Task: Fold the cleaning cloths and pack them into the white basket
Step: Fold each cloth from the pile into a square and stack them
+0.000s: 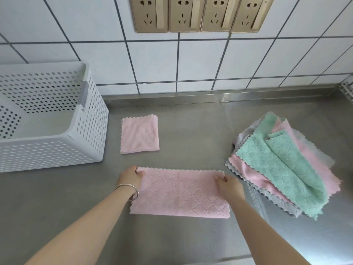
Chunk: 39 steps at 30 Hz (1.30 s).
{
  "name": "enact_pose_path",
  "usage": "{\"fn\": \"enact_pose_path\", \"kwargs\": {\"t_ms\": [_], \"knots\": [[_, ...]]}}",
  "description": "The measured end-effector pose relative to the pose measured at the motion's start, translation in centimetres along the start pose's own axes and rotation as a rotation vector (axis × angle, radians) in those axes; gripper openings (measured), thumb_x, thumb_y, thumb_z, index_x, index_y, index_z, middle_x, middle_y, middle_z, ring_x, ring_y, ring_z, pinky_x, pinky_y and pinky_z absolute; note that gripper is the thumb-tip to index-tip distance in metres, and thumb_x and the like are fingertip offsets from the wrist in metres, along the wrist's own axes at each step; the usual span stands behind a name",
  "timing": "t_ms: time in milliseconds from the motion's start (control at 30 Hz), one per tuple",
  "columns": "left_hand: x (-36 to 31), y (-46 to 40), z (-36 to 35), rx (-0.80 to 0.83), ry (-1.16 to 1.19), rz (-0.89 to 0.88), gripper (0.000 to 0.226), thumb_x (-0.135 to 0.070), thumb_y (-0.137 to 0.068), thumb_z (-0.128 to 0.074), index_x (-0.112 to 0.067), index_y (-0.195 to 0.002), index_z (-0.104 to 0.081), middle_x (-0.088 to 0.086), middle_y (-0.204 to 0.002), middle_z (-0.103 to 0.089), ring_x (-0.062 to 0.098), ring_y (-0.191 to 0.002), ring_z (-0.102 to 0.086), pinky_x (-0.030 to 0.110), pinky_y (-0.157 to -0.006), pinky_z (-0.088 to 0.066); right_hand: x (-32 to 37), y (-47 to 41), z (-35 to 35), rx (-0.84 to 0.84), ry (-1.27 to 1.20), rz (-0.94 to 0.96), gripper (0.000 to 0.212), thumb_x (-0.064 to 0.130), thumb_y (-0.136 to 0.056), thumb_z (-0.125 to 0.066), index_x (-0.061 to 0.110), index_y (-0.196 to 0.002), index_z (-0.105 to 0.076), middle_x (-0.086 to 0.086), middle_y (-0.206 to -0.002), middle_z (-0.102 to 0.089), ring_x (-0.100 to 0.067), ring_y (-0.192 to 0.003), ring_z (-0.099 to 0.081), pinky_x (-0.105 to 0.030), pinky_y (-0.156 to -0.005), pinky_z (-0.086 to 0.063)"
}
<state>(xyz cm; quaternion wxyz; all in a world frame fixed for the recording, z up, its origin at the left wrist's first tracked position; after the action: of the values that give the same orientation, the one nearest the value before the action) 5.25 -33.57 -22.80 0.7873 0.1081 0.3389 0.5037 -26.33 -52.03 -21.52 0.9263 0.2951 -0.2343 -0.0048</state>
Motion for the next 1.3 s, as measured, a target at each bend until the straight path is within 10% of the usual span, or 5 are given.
{"fn": "enact_pose_path", "kwargs": {"t_ms": [267,533,700,900,1300], "knots": [[-0.2,0.2,0.3,-0.016,-0.07,0.062,0.033,-0.027,-0.092,-0.044,-0.007,-0.115,-0.055,0.017,-0.12,-0.06,0.035,-0.109,-0.054,0.035,-0.087,-0.043,-0.4,-0.7,0.1,-0.043,-0.043,-0.028,0.038,0.038,-0.089,-0.049,0.02,-0.056,-0.042,-0.007,-0.076,-0.057,-0.025,-0.078,-0.052,-0.031,-0.067,-0.039],[-5.2,4.7,1.2,-0.39,-0.281,-0.396,0.059,-0.03,-0.066,-0.073,-0.018,-0.12,-0.053,0.011,-0.121,-0.057,0.034,-0.104,-0.055,0.044,-0.084,-0.047,-0.9,2.2,0.4,-0.098,-0.01,-0.035,0.028,0.025,-0.082,-0.055,0.017,-0.106,-0.044,-0.001,-0.101,-0.052,-0.025,-0.095,-0.053,-0.031,-0.074,-0.037],[-8.8,9.0,-6.9,-0.061,-0.612,-0.762,0.064,-0.057,-0.07,-0.038,-0.033,-0.128,-0.043,-0.007,-0.138,-0.05,0.023,-0.129,-0.046,0.049,-0.102,-0.038,-2.8,4.7,-0.5,-0.112,0.09,-0.041,0.044,0.032,-0.084,-0.055,0.016,-0.122,-0.041,-0.003,-0.122,-0.046,-0.023,-0.113,-0.048,-0.035,-0.088,-0.04],[-8.1,9.6,-11.9,0.183,-0.75,-0.776,0.089,-0.074,-0.064,-0.011,-0.04,-0.142,0.014,-0.004,-0.143,0.04,0.015,-0.122,0.053,0.052,-0.1,0.031,-3.9,6.0,-0.9,-0.104,0.143,-0.135,0.035,0.031,-0.085,-0.044,0.012,-0.115,-0.048,-0.005,-0.114,-0.059,-0.026,-0.109,-0.053,-0.034,-0.085,-0.042],[-12.8,10.6,-6.3,0.279,-0.082,-0.453,0.062,-0.051,-0.087,-0.047,-0.026,-0.142,-0.032,-0.003,-0.155,-0.019,0.018,-0.144,-0.013,0.033,-0.117,-0.014,0.9,9.5,0.6,-0.276,0.023,0.097,0.02,0.014,-0.082,-0.051,0.017,-0.103,-0.052,-0.002,-0.094,-0.062,-0.022,-0.073,-0.05,-0.028,-0.061,-0.037]]}}
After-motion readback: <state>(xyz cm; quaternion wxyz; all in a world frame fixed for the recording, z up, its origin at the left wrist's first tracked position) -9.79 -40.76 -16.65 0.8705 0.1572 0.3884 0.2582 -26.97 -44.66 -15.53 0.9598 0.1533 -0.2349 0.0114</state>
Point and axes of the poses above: each hand's wrist, its own y-axis away from the middle knuckle, its own z-axis out of the back of the hand, x = y × z, the point moved 10 cm from there along -y, towards the middle knuckle
